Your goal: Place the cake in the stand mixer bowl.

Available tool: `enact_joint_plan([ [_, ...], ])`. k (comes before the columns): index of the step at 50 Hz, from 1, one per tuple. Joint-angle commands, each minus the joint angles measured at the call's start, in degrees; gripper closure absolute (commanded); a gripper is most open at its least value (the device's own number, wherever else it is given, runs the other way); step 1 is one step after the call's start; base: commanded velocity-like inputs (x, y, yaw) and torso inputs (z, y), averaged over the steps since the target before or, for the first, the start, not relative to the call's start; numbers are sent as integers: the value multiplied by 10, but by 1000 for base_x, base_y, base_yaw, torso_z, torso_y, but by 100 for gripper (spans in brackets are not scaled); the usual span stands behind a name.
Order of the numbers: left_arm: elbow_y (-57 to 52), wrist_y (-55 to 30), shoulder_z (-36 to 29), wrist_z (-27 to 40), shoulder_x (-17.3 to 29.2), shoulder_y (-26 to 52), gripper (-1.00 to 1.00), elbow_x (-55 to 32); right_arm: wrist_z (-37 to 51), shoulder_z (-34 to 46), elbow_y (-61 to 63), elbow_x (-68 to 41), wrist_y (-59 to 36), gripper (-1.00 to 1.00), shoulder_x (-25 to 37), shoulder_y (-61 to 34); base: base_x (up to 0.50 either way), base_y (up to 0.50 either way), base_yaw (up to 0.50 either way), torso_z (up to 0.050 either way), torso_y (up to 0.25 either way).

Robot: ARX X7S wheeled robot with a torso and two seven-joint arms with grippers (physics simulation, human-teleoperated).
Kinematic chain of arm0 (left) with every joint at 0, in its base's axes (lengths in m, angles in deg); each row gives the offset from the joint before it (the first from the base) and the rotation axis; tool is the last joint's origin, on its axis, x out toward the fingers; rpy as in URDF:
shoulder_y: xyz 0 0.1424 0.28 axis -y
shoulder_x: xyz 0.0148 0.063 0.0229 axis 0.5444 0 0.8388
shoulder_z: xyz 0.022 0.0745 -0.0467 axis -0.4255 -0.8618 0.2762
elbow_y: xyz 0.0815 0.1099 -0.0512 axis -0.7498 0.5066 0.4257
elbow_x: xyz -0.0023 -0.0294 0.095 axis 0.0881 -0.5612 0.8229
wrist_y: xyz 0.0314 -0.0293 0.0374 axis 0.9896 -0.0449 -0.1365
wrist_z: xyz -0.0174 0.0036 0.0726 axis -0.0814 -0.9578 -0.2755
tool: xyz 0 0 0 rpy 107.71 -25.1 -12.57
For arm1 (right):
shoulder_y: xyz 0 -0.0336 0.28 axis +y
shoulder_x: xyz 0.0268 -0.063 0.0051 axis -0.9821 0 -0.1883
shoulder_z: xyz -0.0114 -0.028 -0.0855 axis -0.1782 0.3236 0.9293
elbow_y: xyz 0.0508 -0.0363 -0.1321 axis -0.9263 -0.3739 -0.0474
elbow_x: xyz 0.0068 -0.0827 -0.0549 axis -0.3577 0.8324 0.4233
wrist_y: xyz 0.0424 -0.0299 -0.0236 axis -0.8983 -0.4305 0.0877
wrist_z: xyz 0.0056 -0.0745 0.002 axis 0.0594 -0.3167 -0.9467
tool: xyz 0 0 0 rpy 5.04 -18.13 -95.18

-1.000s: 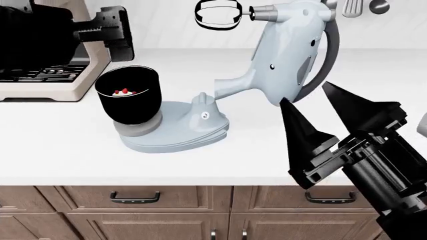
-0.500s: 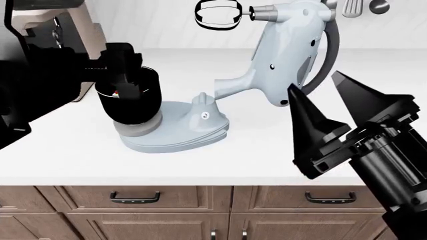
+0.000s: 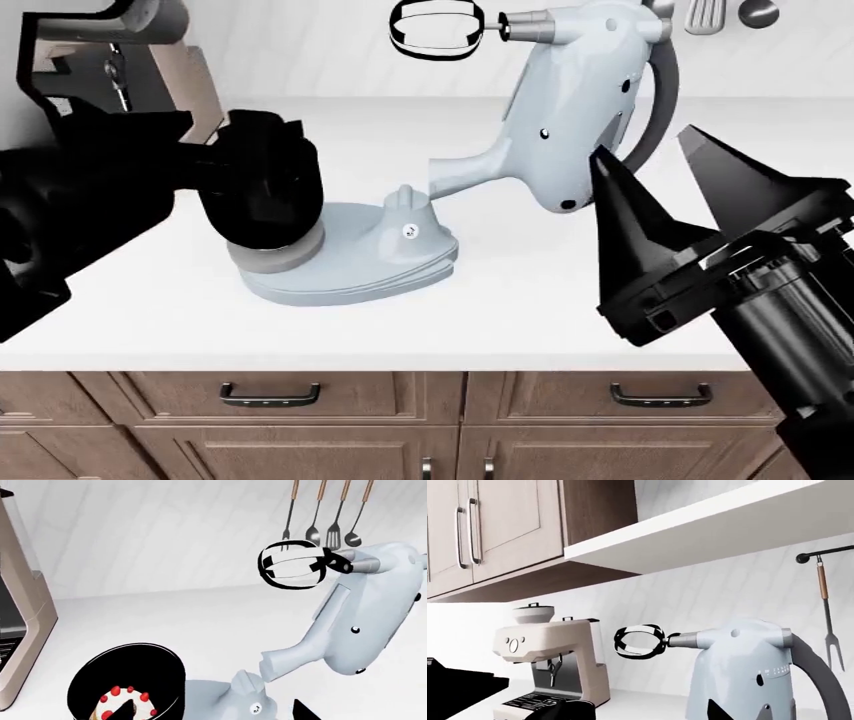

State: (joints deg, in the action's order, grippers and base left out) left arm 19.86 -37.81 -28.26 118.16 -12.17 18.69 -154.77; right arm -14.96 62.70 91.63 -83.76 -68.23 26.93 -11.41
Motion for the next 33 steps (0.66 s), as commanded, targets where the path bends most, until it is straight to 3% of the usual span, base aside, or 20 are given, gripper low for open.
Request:
enact_joint_plan([
  [1,-41,1,12,-6,-2,12,-100,1,31,-20,8,-43,12,-100,3,-18,0,0,0,0,0],
  [13,-92,22,17,33,2,42,-100,-48,92,-55,44,-136,29,-100,37,-63,0,0,0,0,0],
  [33,-95,27,18,34,-4,55,-100,-35,141,-25,44,-176,16,-100,58,-147,0,0,0,0,0],
])
